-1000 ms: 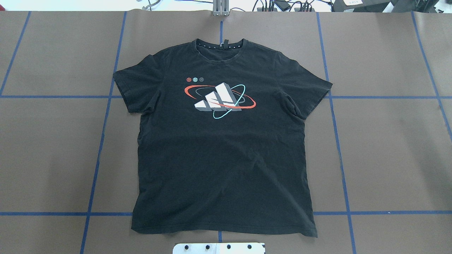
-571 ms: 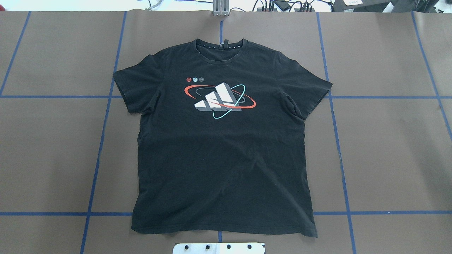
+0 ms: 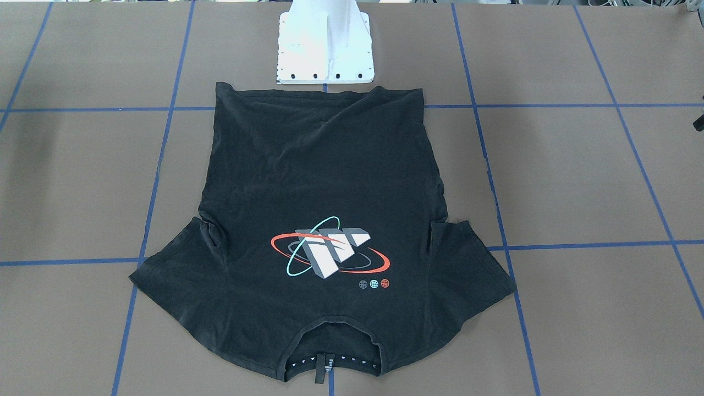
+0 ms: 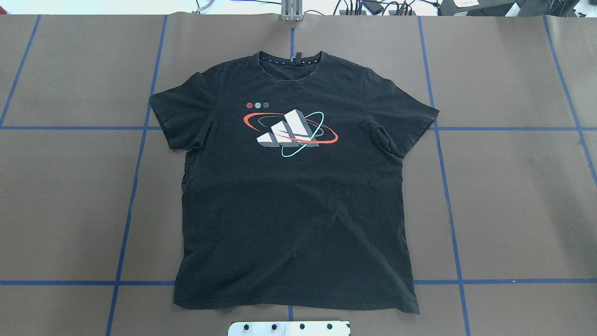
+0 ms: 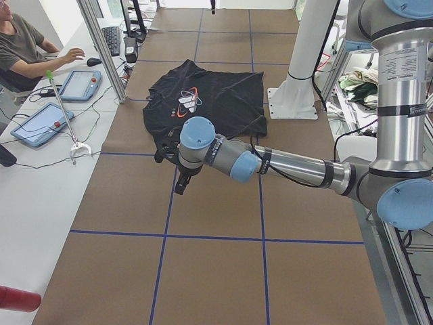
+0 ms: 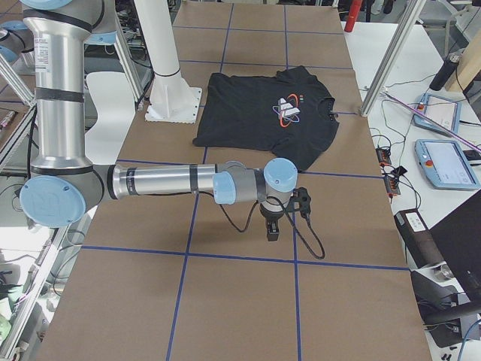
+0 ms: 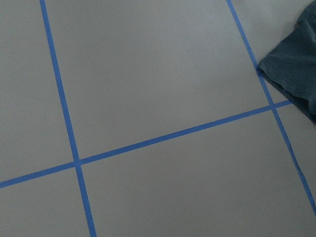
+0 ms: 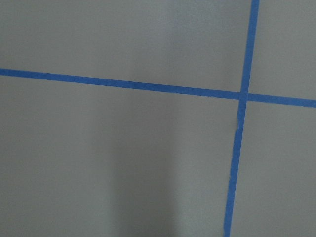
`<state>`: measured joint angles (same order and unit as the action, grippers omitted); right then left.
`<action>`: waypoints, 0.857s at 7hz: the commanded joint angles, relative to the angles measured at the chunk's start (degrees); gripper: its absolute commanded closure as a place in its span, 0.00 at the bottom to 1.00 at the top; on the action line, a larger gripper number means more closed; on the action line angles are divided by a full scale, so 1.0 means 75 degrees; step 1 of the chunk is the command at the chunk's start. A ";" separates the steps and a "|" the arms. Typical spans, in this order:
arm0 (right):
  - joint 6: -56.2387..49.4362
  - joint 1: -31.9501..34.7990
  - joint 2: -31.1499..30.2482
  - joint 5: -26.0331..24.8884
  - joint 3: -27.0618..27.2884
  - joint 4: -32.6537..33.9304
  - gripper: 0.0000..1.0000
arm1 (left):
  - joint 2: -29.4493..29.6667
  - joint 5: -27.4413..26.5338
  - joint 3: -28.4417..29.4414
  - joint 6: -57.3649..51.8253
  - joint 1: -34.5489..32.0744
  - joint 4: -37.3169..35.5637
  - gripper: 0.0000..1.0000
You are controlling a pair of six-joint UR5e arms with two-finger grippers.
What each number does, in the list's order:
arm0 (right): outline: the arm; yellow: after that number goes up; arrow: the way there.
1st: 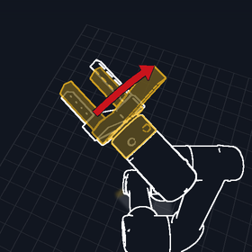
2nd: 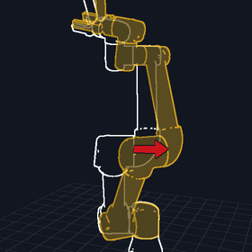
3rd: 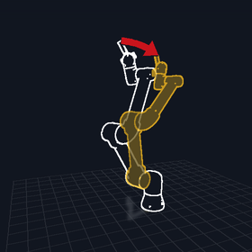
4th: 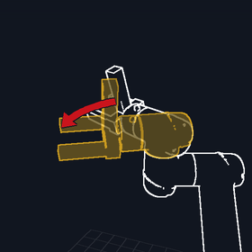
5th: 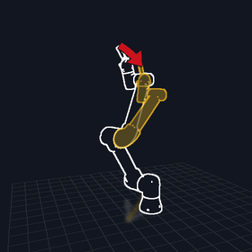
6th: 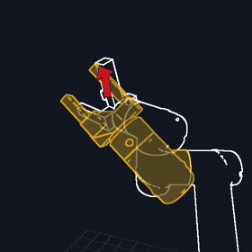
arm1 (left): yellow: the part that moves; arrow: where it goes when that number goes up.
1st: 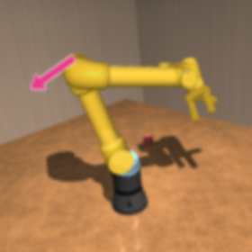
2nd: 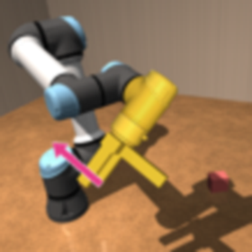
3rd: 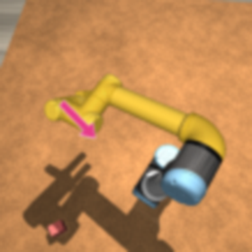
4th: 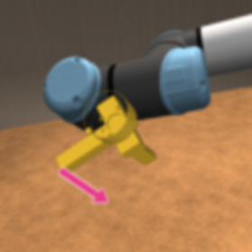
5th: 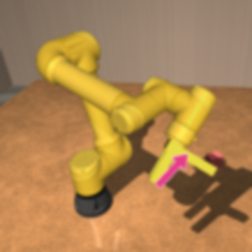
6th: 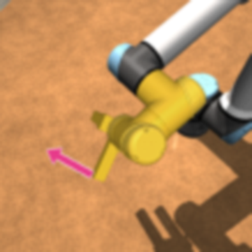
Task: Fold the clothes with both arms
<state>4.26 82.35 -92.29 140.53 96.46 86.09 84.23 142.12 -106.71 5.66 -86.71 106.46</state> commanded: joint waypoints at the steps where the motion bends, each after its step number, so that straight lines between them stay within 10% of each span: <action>1: 0.0088 -0.0454 0.0199 0.0527 -0.0250 -0.0531 0.00 | -0.0308 0.0012 -0.0163 -0.0063 0.0030 0.0114 0.01; 4: 0.3861 -0.1671 0.2466 0.0296 -0.1781 -0.1476 0.01 | -0.0262 -0.0012 -0.0057 -0.0017 0.0042 0.0230 0.01; 6: 0.5588 -0.2049 0.3081 -0.0057 -0.3292 -0.3896 0.02 | -0.0262 -0.0012 -0.0068 0.0007 0.0042 0.0313 0.01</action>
<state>37.56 68.83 -72.36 141.27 78.54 67.56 82.24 142.03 -107.11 5.67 -86.40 108.47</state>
